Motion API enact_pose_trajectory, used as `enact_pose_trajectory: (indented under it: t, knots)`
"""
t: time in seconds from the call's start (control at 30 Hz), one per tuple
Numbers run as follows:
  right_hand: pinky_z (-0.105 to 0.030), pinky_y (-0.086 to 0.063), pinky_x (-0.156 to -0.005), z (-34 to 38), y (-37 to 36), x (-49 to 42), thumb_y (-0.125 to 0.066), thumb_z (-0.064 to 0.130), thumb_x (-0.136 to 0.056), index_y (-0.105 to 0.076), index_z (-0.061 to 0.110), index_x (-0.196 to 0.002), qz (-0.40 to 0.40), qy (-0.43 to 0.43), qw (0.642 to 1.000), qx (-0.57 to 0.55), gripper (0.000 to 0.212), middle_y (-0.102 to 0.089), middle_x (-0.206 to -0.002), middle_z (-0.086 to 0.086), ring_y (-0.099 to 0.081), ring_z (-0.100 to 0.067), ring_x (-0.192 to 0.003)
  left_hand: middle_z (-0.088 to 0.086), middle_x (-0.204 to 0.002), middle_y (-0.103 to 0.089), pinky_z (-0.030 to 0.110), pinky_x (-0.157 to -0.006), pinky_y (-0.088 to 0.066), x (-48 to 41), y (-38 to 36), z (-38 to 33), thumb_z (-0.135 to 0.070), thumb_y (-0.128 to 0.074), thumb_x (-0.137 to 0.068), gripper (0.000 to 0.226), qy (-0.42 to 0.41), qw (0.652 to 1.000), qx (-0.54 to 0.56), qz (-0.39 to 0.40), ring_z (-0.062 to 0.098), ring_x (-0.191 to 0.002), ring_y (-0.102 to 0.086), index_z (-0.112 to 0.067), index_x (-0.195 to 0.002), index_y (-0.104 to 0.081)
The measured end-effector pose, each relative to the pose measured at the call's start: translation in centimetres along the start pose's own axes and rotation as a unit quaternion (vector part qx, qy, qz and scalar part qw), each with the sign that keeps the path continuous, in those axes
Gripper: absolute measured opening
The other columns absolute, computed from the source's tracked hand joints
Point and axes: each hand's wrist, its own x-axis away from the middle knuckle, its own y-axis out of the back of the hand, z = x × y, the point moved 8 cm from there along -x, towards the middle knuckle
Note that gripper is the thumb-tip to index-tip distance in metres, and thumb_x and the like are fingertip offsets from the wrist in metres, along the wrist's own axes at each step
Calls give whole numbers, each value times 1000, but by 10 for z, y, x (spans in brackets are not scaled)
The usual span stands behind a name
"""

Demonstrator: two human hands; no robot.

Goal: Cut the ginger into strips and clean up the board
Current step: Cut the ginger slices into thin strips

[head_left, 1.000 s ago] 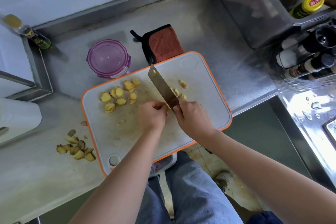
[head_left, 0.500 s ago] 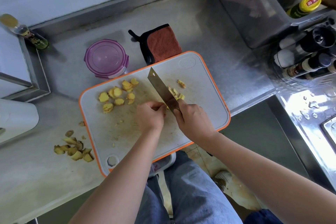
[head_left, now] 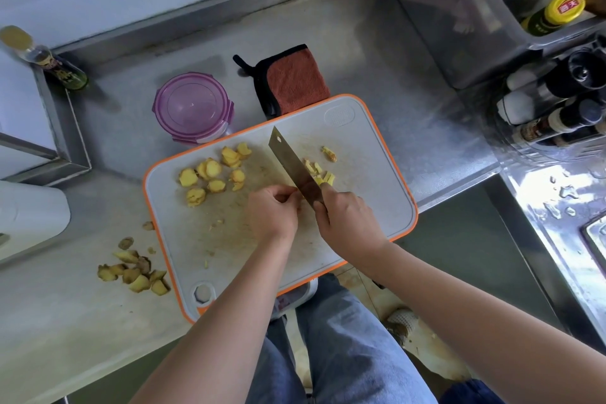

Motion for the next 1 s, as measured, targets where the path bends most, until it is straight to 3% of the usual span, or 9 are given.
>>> enact_pose_trajectory:
  t: [0.37,0.67,0.83,1.0]
  knots:
    - [-34,-31,-58,4,-2,-9,-36,24,-101,-48,7,-107,-2,-3,1000,5,21,-45,-75,-5,-44,-25,-67,0,-69,-71,32,-66,-56,-1,0,2,-6,-71,-80,13,-6,1000,3,-10,20,-68,-70,-18,-74,-71]
    - [-33,-33,-58,-3,-6,-4,-36,25,-101,-47,8,-107,-9,6,1000,20,21,-45,-74,-4,-47,-26,-67,0,-74,-72,20,-58,-48,-1,-1,1,-8,-70,-82,8,-21,1000,-13,-6,14,-69,-69,-13,-85,-75]
    - [-35,-35,-59,4,-2,-28,-39,23,-99,-49,6,-102,-33,-6,999,-27,20,-53,-79,-11,-55,-34,-76,4,-65,-70,45,-69,-60,-7,-5,9,-4,-71,-79,25,4,1000,24,8,24,-64,-69,-24,-65,-67]
    - [-33,-29,-55,-20,17,-29,-45,19,-97,-47,8,-93,-89,-20,992,-83,12,-44,-64,-3,-47,-30,-62,4,-64,-69,42,-68,-59,-6,-3,6,-4,-69,-80,21,-8,1000,27,-3,25,-63,-69,-22,-69,-67]
